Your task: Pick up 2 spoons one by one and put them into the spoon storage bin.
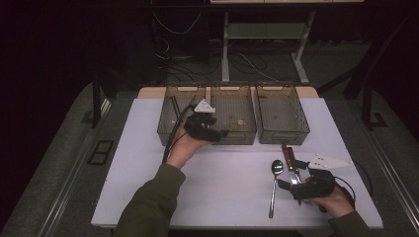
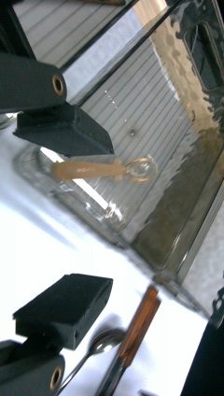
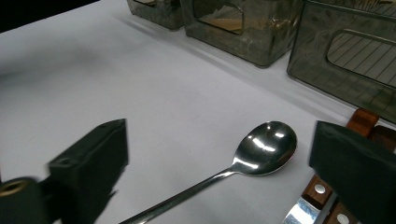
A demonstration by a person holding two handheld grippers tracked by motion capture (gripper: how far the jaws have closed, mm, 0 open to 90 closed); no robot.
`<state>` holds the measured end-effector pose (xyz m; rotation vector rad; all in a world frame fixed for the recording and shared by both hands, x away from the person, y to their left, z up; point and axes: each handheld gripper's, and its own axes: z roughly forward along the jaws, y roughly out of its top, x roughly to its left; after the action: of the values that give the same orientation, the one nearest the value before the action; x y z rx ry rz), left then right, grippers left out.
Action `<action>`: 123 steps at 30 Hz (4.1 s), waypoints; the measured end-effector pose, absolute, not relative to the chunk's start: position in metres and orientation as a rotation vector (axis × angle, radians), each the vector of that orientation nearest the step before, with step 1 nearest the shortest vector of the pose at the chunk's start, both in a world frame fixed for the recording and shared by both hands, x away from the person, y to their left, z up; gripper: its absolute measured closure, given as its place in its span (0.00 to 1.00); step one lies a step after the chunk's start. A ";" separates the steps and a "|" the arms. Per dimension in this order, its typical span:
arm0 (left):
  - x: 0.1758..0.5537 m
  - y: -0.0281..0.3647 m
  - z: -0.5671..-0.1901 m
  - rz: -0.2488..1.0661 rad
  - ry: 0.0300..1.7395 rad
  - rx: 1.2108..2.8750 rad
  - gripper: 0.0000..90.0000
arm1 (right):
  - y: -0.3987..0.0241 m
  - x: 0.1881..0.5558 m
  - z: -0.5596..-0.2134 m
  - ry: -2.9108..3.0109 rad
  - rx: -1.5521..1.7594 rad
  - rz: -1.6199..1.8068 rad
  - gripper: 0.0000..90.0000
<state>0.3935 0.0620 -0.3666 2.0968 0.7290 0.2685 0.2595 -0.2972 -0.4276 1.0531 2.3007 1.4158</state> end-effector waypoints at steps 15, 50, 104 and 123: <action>0.341 0.108 -0.393 0.250 0.706 2.085 0.16 | -0.295 0.256 -0.422 2.450 1.022 1.376 0.46; 0.268 0.149 -0.437 0.231 0.641 2.082 0.00 | -0.269 0.250 -0.440 2.741 0.875 1.113 1.00; 0.268 0.147 -0.437 0.224 0.646 2.072 0.00 | -0.229 0.262 -0.444 2.681 0.861 1.010 1.00; 0.268 0.148 -0.437 0.223 0.649 2.065 0.00 | -0.210 0.283 -0.446 2.611 0.919 1.027 1.00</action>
<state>0.2683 0.1479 -0.4369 2.0654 0.6491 0.2226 0.2826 -0.2098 -0.4465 0.9190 2.6113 1.0273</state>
